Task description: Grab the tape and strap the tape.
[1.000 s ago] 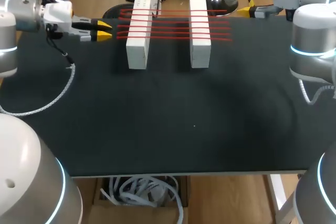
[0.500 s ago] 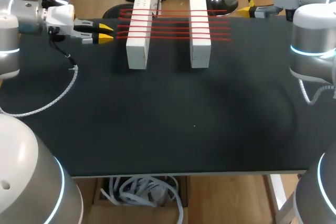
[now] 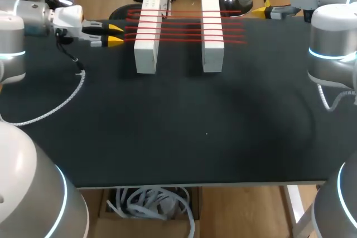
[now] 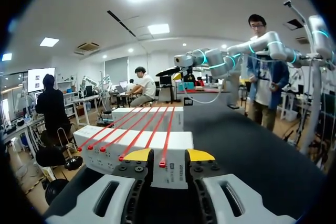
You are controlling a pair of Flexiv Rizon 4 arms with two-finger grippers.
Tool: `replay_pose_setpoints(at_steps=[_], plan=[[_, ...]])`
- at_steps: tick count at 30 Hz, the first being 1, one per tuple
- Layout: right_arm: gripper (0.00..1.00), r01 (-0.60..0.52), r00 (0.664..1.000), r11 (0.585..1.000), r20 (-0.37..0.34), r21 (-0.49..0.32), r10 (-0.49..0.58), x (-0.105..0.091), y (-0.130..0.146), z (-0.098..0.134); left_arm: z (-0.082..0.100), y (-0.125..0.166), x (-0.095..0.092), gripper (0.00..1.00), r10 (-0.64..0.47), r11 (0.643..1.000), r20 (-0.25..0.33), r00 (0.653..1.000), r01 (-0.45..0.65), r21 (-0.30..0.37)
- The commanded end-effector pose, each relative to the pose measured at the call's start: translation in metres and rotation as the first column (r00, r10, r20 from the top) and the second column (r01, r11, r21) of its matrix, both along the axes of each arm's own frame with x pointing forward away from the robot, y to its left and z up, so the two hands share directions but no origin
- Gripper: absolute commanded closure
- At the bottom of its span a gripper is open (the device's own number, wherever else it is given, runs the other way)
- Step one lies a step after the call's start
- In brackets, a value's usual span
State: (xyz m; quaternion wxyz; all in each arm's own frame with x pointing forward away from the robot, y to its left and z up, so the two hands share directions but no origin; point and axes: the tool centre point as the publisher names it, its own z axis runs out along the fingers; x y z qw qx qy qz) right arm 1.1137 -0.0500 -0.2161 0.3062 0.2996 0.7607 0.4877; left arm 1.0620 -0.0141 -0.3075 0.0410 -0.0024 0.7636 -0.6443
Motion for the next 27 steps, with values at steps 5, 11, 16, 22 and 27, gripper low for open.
replay_pose_setpoints(at_steps=[5,11,16,22,27], plan=[[0.00,0.000,1.000,1.000,0.000,0.000,0.000,0.000,0.000,0.000,-0.009,-0.004,0.008,0.73,-0.019,1.000,0.001,1.000,0.019,-0.021],[0.00,0.000,1.000,1.000,0.000,0.000,0.000,0.000,0.000,0.000,-0.013,-0.005,0.009,0.76,-0.022,0.999,0.001,1.000,0.022,-0.031],[0.00,0.000,1.000,1.000,0.000,0.000,0.000,0.000,0.000,0.000,-0.015,-0.007,0.008,0.80,-0.024,0.999,0.000,1.000,0.024,-0.037],[0.00,0.000,1.000,1.000,0.000,0.000,0.000,0.000,0.000,0.000,-0.019,-0.008,0.007,0.79,-0.024,0.999,-0.006,1.000,0.024,-0.042],[0.00,0.000,1.000,1.000,0.000,0.000,0.000,0.000,0.000,0.000,-0.022,-0.009,0.008,0.76,-0.026,0.999,-0.010,1.000,0.025,-0.047]])
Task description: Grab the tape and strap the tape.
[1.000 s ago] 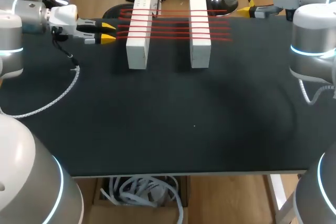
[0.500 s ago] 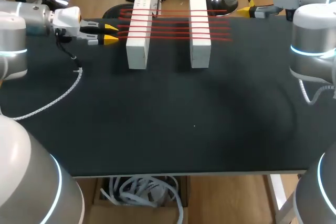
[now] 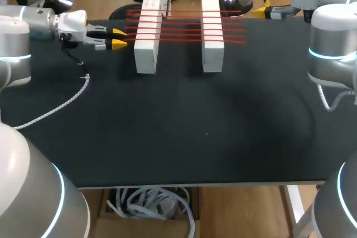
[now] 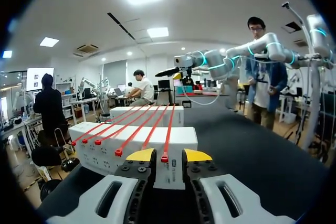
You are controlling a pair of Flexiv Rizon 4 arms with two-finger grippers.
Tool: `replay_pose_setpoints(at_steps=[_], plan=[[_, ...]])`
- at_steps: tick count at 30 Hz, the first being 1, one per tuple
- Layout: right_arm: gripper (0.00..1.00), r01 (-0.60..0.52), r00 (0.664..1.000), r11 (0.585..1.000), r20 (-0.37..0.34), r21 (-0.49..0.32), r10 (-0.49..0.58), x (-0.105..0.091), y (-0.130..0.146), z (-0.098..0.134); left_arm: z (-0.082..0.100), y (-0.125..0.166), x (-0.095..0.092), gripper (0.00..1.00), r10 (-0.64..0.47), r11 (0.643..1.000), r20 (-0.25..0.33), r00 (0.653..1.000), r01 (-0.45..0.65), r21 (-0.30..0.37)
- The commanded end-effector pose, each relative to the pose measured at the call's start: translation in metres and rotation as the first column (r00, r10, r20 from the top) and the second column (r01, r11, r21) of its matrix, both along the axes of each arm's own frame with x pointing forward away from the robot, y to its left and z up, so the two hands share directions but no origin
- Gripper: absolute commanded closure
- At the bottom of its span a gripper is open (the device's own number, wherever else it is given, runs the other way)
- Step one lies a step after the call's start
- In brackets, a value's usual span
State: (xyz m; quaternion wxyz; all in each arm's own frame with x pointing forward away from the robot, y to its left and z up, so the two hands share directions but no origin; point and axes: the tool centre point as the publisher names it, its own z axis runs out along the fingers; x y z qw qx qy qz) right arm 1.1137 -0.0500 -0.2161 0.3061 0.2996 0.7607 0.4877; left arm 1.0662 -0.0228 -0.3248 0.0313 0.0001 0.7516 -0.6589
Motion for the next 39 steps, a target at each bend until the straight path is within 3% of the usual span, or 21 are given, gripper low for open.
replay_pose_setpoints(at_steps=[1,26,27,29,39], plan=[[0.00,0.000,1.000,1.000,0.000,0.000,0.000,0.0001,0.0000,0.0000,-0.0052,-0.0007,0.0035,0.76,-0.009,1.000,0.001,1.000,0.009,-0.010],[0.00,0.000,1.000,1.000,0.000,0.000,0.000,0.0001,0.0000,0.0000,-0.0084,-0.0002,0.0038,0.83,-0.010,1.000,-0.007,1.000,0.010,-0.018],[0.00,0.000,1.000,1.000,0.000,0.000,0.000,0.0001,0.0000,0.0000,-0.0082,-0.0002,0.0039,0.85,-0.011,1.000,-0.005,1.000,0.011,-0.018],[0.00,0.000,1.000,1.000,0.000,0.000,0.000,0.0001,0.0000,0.0000,-0.0077,0.0001,0.0043,1.00,-0.011,1.000,-0.003,1.000,0.011,-0.018],[0.00,0.000,1.000,1.000,0.000,0.000,0.000,0.0001,0.0000,0.0000,-0.0063,0.0000,0.0030,1.00,-0.019,0.999,0.003,1.000,0.019,-0.030]])
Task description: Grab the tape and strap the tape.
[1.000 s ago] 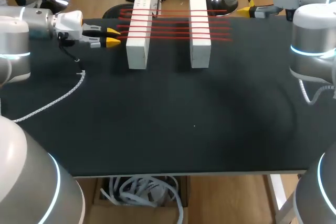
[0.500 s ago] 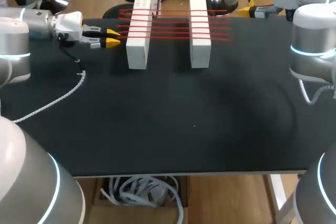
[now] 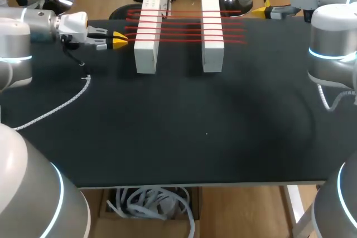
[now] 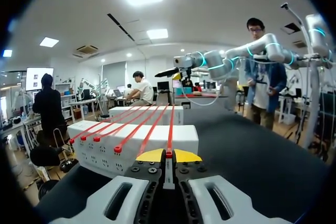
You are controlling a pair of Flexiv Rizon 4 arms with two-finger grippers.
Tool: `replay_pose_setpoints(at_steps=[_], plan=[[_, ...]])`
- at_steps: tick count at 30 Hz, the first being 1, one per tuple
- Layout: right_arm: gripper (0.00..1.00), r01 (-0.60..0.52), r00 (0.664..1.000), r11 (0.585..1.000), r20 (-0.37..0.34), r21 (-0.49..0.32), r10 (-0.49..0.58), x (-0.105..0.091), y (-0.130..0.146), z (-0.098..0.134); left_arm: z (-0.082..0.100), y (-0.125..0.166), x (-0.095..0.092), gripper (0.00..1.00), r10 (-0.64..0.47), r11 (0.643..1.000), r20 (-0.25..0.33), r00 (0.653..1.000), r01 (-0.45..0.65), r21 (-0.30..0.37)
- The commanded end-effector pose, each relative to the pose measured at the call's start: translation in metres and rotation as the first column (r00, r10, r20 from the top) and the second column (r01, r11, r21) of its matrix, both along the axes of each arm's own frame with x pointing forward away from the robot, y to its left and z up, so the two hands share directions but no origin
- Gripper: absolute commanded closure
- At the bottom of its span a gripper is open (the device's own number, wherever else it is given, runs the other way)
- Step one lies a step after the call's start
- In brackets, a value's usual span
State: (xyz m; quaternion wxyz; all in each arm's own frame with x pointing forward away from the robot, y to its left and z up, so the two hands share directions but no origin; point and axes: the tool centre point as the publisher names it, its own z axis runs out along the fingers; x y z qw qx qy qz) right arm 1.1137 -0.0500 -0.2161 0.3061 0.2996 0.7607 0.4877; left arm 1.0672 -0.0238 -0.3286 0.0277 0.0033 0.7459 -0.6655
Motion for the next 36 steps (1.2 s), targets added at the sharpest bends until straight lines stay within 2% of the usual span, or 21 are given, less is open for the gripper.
replay_pose_setpoints(at_steps=[1,6,13,19,25,36], plan=[[0.00,0.000,1.000,1.000,0.000,0.000,0.000,0.000,0.000,0.000,-0.002,0.001,0.002,1.00,-0.009,1.000,0.001,1.000,0.009,-0.027],[0.00,0.000,1.000,1.000,0.000,0.000,0.000,0.000,0.000,0.000,0.001,0.000,-0.002,1.00,-0.016,0.996,-0.016,1.000,0.014,-0.092],[0.00,0.000,1.000,1.000,0.000,0.000,0.000,0.000,0.000,0.000,0.011,-0.009,-0.009,1.00,-0.066,0.988,-0.018,0.998,0.063,-0.144],[0.00,0.000,1.000,1.000,0.000,0.000,0.000,0.000,0.000,0.000,0.018,-0.006,-0.012,1.00,-0.034,0.980,-0.022,0.999,0.029,-0.197],[0.00,0.000,1.000,1.000,0.000,0.000,0.000,0.000,0.000,0.000,0.025,-0.001,-0.017,1.00,-0.036,0.987,-0.024,0.999,0.031,-0.160],[0.00,0.000,1.000,1.000,0.000,0.000,0.000,0.000,0.000,0.000,0.025,-0.001,-0.017,1.00,-0.036,0.987,-0.024,0.999,0.031,-0.160]])
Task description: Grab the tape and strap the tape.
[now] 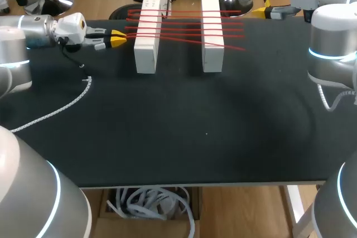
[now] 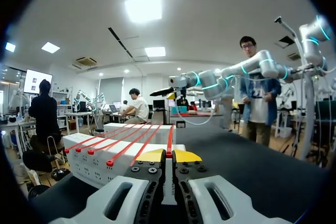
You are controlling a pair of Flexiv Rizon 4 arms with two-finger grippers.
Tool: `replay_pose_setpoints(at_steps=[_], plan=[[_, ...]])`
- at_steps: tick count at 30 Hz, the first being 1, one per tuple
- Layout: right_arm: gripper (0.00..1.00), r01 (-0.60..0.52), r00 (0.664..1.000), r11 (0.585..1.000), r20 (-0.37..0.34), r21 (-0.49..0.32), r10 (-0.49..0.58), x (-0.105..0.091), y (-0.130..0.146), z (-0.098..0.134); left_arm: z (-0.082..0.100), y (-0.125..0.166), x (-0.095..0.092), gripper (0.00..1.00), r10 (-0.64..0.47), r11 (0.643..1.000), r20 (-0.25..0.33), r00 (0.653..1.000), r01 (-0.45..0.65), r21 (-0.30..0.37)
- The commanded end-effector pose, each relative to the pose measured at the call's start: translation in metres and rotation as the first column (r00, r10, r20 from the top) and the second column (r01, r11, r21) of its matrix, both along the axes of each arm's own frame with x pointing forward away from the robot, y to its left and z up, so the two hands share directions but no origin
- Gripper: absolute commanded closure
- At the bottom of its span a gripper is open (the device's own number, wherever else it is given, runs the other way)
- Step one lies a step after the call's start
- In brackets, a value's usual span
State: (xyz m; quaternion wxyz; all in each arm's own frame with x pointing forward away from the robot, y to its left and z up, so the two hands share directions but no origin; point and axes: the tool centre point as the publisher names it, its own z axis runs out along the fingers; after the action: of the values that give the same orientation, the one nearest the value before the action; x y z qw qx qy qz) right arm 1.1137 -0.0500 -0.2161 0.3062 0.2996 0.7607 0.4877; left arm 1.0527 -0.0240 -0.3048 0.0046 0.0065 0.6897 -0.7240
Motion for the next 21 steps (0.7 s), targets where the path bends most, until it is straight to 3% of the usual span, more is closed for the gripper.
replay_pose_setpoints(at_steps=[1,14,15,21], plan=[[0.00,0.000,1.000,1.000,0.000,0.000,0.000,0.000,0.000,0.000,0.001,0.000,-0.003,1.00,0.006,1.000,0.000,1.000,-0.006,0.002],[0.00,0.000,1.000,1.000,0.000,0.000,0.000,0.000,0.000,0.000,0.005,0.003,-0.005,1.00,-0.012,1.000,-0.005,1.000,0.012,0.008],[0.00,0.000,1.000,1.000,0.000,0.000,0.000,0.000,0.000,0.000,0.008,0.004,-0.007,1.00,-0.009,1.000,-0.001,1.000,0.009,-0.026],[0.00,0.000,1.000,1.000,0.000,0.000,0.000,0.000,0.000,0.000,0.028,0.005,-0.024,1.00,-0.023,0.996,-0.010,1.000,0.022,-0.082]])
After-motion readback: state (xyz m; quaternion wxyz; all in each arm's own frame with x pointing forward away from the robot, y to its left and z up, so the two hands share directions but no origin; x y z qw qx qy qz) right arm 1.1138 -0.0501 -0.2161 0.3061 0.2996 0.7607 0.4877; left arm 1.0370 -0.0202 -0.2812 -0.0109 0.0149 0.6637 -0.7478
